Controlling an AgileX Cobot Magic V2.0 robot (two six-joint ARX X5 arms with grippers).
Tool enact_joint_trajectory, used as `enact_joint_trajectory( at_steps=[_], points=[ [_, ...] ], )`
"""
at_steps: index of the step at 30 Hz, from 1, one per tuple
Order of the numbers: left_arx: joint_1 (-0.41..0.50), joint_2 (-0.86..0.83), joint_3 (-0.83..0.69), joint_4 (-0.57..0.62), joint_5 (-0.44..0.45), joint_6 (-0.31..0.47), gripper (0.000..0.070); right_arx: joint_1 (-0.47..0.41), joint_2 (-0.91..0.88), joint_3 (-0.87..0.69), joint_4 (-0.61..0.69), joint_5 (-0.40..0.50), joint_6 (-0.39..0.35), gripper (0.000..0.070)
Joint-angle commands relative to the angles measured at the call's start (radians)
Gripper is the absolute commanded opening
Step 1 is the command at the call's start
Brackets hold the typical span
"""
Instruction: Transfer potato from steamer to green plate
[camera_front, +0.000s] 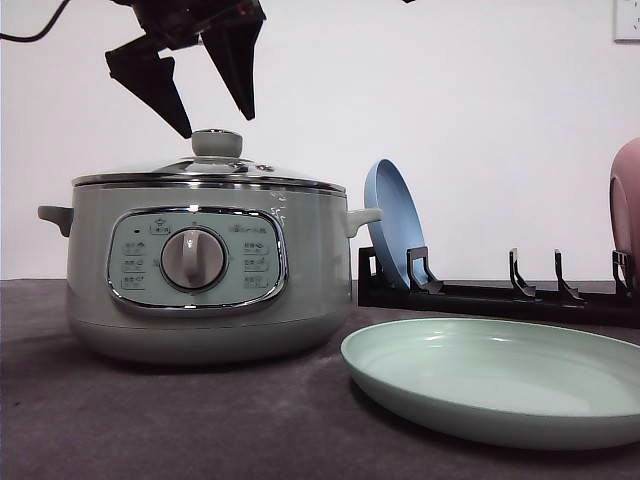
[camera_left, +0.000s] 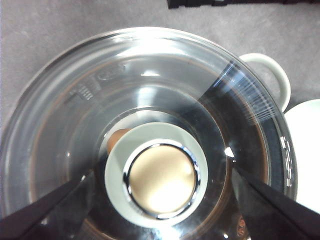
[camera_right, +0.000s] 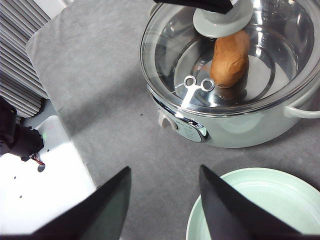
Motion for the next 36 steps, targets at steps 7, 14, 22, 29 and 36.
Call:
enact_joint_trajectory(
  at_steps=[7, 14, 22, 29, 36],
  points=[
    [-0.011, 0.064, 0.032, 0.008, -0.009, 0.017, 0.0549, 0.005, 0.012, 0.018, 0.004, 0.003, -0.016, 0.0268],
    [-0.017, 0.07, 0.032, 0.008, -0.036, 0.018, 0.0464, 0.005, 0.012, 0.018, 0.004, 0.005, -0.023, 0.0268],
    [-0.017, 0.07, 0.032, -0.002, -0.036, 0.017, 0.0316, 0.005, 0.012, 0.018, 0.005, 0.005, -0.03, 0.0268],
    [-0.017, 0.07, 0.032, -0.034, -0.036, 0.017, 0.0174, 0.005, 0.012, 0.018, 0.012, 0.005, -0.03, 0.0268],
    [-0.017, 0.07, 0.032, -0.046, -0.036, 0.017, 0.0, 0.005, 0.012, 0.018, 0.017, 0.005, -0.03, 0.0268]
  ],
)
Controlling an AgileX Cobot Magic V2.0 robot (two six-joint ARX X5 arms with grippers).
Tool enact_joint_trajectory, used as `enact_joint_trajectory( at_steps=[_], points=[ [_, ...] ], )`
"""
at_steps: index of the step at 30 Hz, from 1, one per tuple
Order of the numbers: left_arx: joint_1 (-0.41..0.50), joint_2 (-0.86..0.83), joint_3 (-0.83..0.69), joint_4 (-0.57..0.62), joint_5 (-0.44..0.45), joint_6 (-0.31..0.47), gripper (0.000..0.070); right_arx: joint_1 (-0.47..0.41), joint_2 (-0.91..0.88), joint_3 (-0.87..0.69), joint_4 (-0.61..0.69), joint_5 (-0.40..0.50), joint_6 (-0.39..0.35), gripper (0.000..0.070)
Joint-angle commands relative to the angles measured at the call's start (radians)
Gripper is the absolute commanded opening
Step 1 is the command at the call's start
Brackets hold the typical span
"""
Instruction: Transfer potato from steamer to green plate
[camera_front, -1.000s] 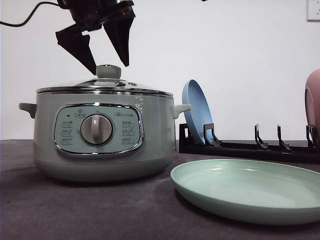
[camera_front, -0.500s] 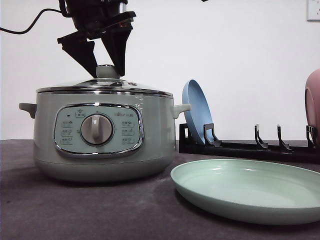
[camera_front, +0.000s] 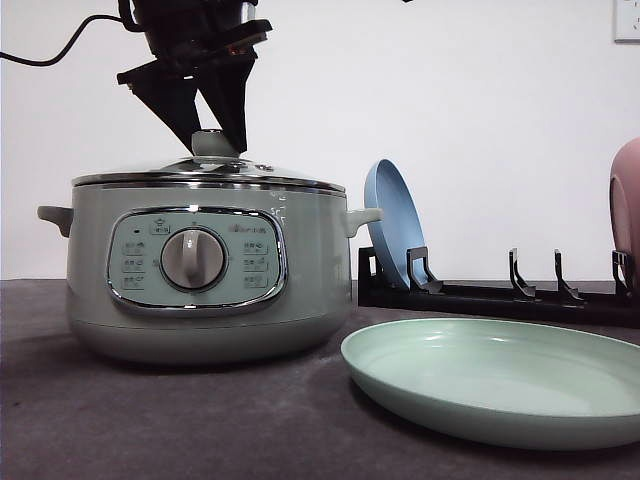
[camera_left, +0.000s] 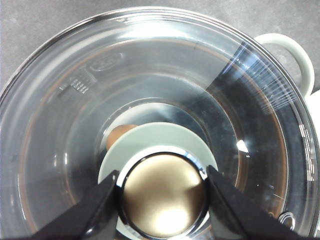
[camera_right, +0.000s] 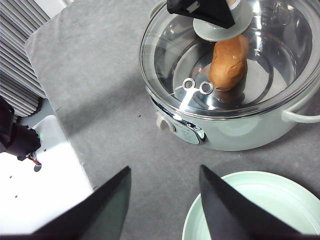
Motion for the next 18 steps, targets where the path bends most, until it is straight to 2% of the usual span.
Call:
enact_joint_trajectory(
  at_steps=[1, 18],
  points=[
    [-0.003, 0.02, 0.025, -0.029, 0.0, -0.006, 0.0, 0.005, 0.012, 0.018, 0.01, 0.002, -0.011, 0.0268],
    [0.034, -0.086, 0.077, -0.021, 0.0, -0.006, 0.0002, 0.005, 0.012, 0.018, 0.009, 0.002, -0.011, 0.0268]
  ],
)
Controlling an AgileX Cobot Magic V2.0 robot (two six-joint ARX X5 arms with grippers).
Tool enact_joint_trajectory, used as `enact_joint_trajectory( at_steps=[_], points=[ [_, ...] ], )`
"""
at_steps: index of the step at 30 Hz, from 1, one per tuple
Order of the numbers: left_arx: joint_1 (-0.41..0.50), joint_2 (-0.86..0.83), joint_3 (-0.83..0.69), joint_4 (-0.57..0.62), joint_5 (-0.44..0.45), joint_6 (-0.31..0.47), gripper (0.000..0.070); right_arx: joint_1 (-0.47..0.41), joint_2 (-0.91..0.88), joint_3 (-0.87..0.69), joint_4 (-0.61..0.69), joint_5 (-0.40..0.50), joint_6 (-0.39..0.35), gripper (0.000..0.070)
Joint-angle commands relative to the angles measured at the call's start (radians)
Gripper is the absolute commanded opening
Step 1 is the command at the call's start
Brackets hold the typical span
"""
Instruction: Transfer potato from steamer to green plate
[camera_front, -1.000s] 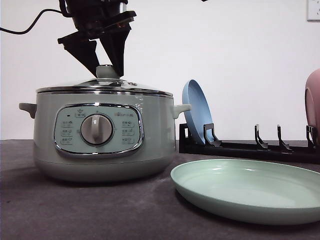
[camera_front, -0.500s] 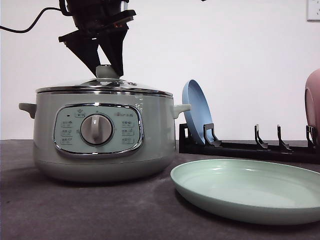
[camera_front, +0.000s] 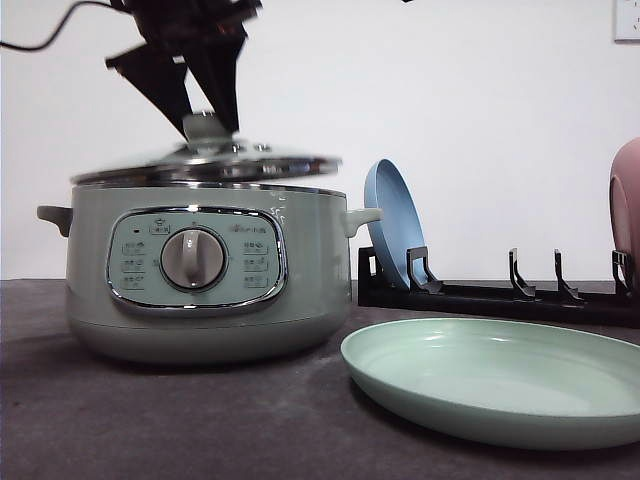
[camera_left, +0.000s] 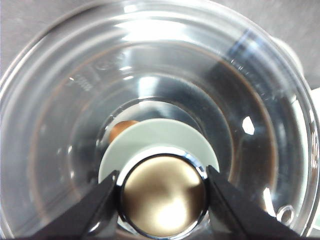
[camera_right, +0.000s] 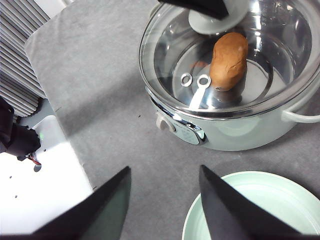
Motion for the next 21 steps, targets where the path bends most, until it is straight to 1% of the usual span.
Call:
enact_joint_trajectory(
  at_steps=[1, 7, 12, 15, 17, 21],
  points=[
    [0.014, -0.047, 0.063, 0.011, -0.013, -0.002, 0.0002, 0.005, 0.012, 0.018, 0.008, 0.001, -0.011, 0.0268],
    [0.062, -0.113, 0.087, 0.008, -0.016, -0.002, 0.0002, 0.005, 0.012, 0.018, 0.008, 0.001, -0.011, 0.0268],
    [0.124, -0.164, 0.087, 0.002, -0.071, 0.0, 0.0001, 0.005, 0.012, 0.018, 0.008, 0.001, -0.004, 0.0268],
    [0.177, -0.191, 0.087, -0.005, -0.083, 0.002, 0.0001, 0.005, 0.012, 0.018, 0.008, 0.001, -0.002, 0.0273],
    [0.214, -0.207, 0.087, -0.01, -0.084, 0.002, 0.0001, 0.005, 0.012, 0.018, 0.008, 0.002, 0.006, 0.0291],
    [0.29, -0.234, 0.087, -0.021, -0.084, 0.002, 0.0001, 0.005, 0.012, 0.018, 0.011, 0.022, 0.019, 0.0374]
  ],
)
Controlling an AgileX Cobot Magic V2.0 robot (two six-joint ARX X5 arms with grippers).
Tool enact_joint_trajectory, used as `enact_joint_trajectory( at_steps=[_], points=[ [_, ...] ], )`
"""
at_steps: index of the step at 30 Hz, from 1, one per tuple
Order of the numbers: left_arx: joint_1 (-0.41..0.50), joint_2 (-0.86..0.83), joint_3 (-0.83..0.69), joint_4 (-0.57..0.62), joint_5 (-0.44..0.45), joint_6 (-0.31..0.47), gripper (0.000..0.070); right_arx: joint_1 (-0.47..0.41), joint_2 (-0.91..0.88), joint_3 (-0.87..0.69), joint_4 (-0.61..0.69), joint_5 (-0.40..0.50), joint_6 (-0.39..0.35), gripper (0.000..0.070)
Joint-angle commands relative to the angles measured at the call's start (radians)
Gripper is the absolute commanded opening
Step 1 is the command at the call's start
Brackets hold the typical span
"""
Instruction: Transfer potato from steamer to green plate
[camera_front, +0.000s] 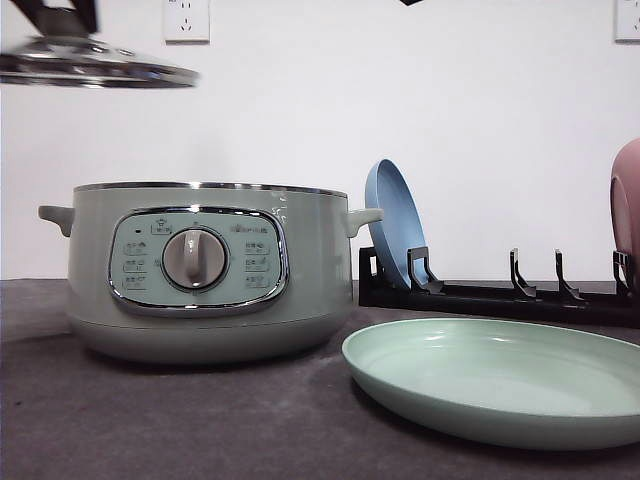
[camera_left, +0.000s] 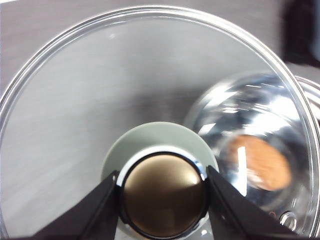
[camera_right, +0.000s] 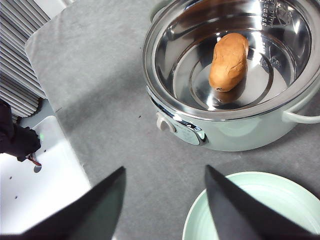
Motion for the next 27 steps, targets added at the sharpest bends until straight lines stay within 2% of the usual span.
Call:
enact_joint_trajectory(
  at_steps=[1, 7, 13, 16, 21, 27],
  points=[
    [0.02, -0.023, 0.042, 0.026, 0.001, 0.002, 0.0001, 0.005, 0.012, 0.018, 0.011, 0.02, 0.017, 0.0384],
    [0.099, -0.044, 0.042, 0.022, 0.001, 0.002, 0.0001, 0.006, 0.022, 0.019, 0.063, 0.057, 0.046, 0.0387],
    [0.122, -0.051, 0.042, 0.02, 0.001, 0.001, 0.0001, 0.01, 0.102, 0.074, 0.104, 0.057, 0.06, 0.0392],
    [0.122, -0.052, 0.042, 0.02, 0.001, 0.001, 0.0001, 0.017, 0.182, 0.151, 0.098, 0.058, 0.059, 0.0427],
    [0.122, -0.052, 0.042, 0.018, 0.001, 0.001, 0.0001, 0.03, 0.338, 0.314, 0.092, 0.066, 0.056, 0.0428],
    [0.122, -0.052, 0.042, 0.019, 0.001, 0.001, 0.0001, 0.053, 0.536, 0.505, 0.096, 0.117, 0.043, 0.0429]
  ],
)
